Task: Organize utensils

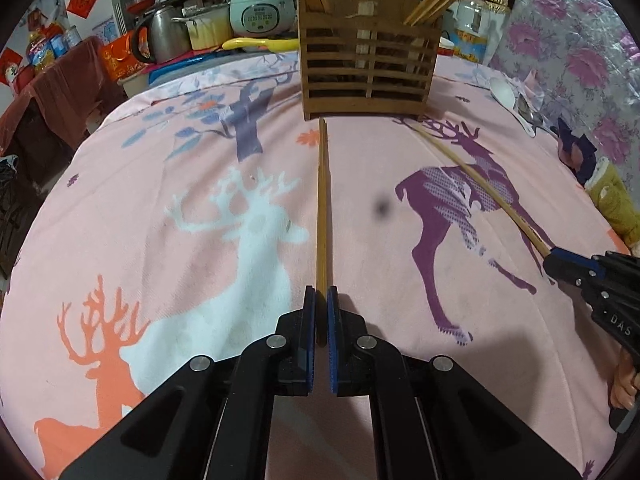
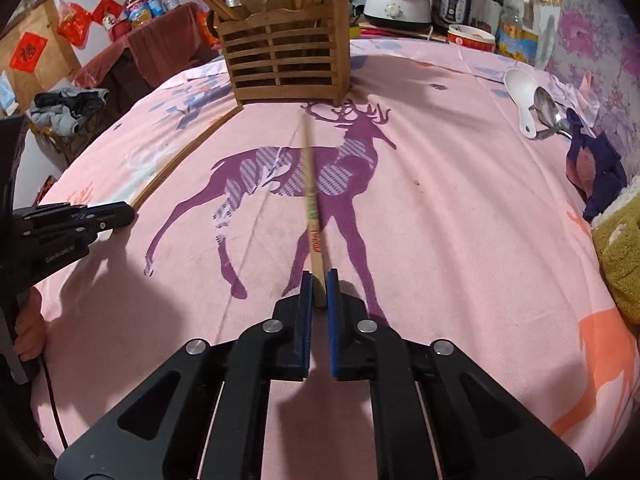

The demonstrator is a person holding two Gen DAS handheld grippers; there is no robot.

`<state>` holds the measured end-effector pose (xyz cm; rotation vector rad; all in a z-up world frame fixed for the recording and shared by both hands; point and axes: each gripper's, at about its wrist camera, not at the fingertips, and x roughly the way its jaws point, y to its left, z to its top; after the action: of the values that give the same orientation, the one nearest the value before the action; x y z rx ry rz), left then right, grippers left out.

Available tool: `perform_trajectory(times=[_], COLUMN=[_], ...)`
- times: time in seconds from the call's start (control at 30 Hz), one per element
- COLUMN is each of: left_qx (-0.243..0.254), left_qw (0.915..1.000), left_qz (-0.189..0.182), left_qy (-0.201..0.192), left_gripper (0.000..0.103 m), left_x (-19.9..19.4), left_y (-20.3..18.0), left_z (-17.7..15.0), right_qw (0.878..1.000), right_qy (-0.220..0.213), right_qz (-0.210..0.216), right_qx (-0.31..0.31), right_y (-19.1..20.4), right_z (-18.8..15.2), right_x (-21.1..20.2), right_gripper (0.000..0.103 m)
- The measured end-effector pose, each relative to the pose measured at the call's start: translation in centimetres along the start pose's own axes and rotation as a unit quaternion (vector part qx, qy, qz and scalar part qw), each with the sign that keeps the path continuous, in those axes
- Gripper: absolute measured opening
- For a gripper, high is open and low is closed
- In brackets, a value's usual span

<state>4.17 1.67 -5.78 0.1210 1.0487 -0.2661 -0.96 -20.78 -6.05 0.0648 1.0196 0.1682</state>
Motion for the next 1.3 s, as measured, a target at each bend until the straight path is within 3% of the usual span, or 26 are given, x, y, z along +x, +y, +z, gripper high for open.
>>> perform_trajectory(times=[0.23, 0.43, 0.63, 0.97, 1.3], left_qx=[0.001, 0.004, -0.009, -0.007, -0.025], left_qw=[1.0, 0.9996, 0.9978, 0.9875, 0.9845], left_qz=[-0.002, -0.003, -0.005, -0.004, -0.028], left_qy=[-0.001, -0.029, -0.066, -0.158, -0.171], left_gripper=[0.006, 0.006, 0.006, 0.006, 0.006], left_x=[0.0, -1.3, -4.1, -11.0, -10.4], left_y=[0.1, -0.3, -0.1, -1.4, -2.5], left_z=[0.0, 0.1, 1.3, 8.0, 13.3], right_qw=[1.0, 1.0, 0.999, 0.983, 0.974], right_qy=[0.002, 0.0, -0.048, -0.179, -0.216], right_qz=[0.003, 0.004, 0.009, 0.025, 0.047], right_qx=[0.003, 0.003, 0.0, 0.012, 0.042], right_y=[-0.2, -0.2, 0.1, 0.7, 1.3], right_z=[0.0, 0.0, 0.6, 8.3, 14.2], right_x=[0.1, 0.0, -2.2, -10.2, -10.4], right_gripper=[0.007, 0.007, 0.007, 0.007, 0.007])
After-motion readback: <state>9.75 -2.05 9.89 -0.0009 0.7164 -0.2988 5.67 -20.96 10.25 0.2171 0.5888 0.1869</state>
